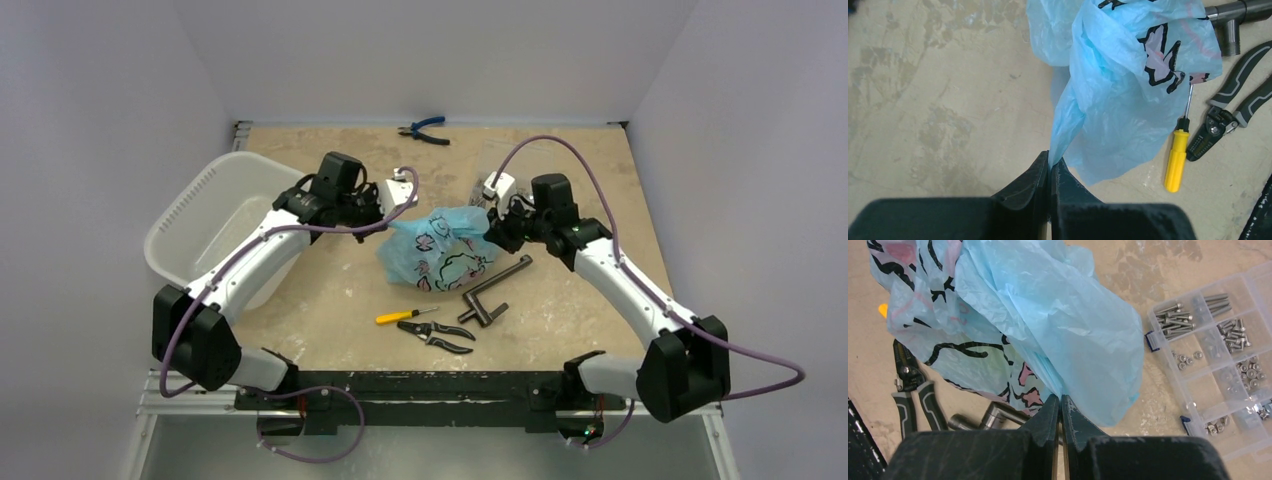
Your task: Place the fake fruits into the plastic bag and tie a complex knot
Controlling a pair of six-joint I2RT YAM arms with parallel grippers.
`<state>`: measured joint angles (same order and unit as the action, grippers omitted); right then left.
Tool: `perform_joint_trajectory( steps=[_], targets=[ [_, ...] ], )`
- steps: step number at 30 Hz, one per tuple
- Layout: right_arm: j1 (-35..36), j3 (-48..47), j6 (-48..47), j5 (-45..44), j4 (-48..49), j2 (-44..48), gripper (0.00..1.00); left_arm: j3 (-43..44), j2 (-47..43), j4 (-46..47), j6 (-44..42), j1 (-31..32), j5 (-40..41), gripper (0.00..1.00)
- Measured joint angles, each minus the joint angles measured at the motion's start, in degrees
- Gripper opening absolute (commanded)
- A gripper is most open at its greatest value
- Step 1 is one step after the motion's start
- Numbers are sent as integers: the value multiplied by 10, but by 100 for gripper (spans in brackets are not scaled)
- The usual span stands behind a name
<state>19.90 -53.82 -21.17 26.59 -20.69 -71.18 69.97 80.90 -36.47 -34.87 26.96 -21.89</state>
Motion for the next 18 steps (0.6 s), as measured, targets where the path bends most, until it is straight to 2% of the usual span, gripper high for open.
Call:
perform_joint_trajectory(
  steps=[4, 5, 9, 10, 18],
  targets=[
    [-5, -1, -18, 7, -21, -14, 0, -5, 13, -2, 31, -4, -19, 0],
    [-7, -4, -22, 18, -29, -15, 3, -5, 16, -4, 41, -4, -23, 0],
    [-12, -31, -40, 64, -61, -17, 44, -5, 25, -7, 71, -8, -35, 0],
    [-13, -38, -47, 74, -68, -17, 47, -5, 26, -7, 76, -9, -36, 0],
    [-13, -46, -79, 105, -85, -44, 48, 8, 28, -9, 99, -10, -47, 0]
  ],
)
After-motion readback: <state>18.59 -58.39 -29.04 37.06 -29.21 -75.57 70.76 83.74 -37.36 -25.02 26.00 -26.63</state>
